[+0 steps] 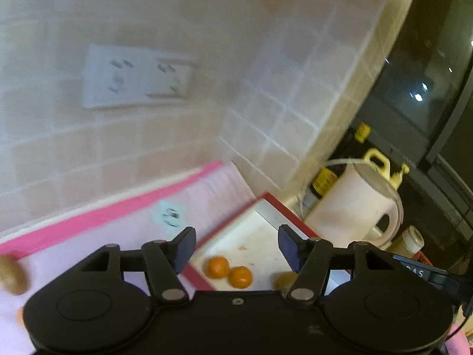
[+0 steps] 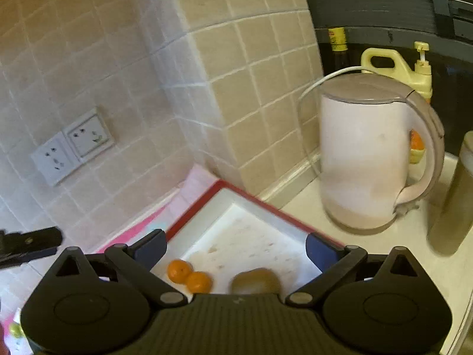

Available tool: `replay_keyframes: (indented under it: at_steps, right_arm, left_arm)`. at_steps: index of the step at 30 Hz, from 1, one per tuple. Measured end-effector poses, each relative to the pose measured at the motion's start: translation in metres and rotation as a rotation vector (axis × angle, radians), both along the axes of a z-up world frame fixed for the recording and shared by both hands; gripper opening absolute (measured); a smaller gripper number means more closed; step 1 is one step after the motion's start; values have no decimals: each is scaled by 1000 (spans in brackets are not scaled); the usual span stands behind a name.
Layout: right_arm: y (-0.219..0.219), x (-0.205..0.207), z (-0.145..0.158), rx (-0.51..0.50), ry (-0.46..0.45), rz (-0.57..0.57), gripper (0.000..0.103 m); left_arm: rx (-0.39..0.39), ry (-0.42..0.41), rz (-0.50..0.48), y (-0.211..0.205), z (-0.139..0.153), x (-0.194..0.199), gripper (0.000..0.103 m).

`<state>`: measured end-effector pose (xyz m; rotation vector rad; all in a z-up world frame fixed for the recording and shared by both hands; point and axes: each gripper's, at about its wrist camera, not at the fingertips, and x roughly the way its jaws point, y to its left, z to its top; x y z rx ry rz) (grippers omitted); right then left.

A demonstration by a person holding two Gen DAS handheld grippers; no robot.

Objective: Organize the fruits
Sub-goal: 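Carry the tangerine and kiwi into the red box and open both tools, then grasp a green apple with the left tool while the right tool grasps a kiwi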

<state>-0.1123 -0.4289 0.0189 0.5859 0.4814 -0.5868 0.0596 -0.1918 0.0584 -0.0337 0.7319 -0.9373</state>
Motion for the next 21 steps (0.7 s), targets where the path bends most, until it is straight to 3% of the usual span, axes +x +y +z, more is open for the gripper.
replay_keyframes:
  at_steps: [2, 5, 8, 13, 21]
  right_arm:
    - [17, 5, 5, -36, 4, -8, 102]
    - [53, 19, 16, -174, 54, 0, 102]
    - [88, 28, 27, -284, 12, 128, 102]
    - [129, 43, 37, -312, -74, 257, 103]
    - [198, 88, 31, -399, -21, 472, 103]
  left_arm:
    - [-10, -21, 38, 29, 10, -2, 75]
    - [-18, -49, 118, 77, 23, -5, 75]
    - [-39, -47, 212, 130, 32, -1, 75]
    - [-97, -41, 387, 223, 42, 6, 75]
    - [-111, -27, 650, 341, 33, 28, 77]
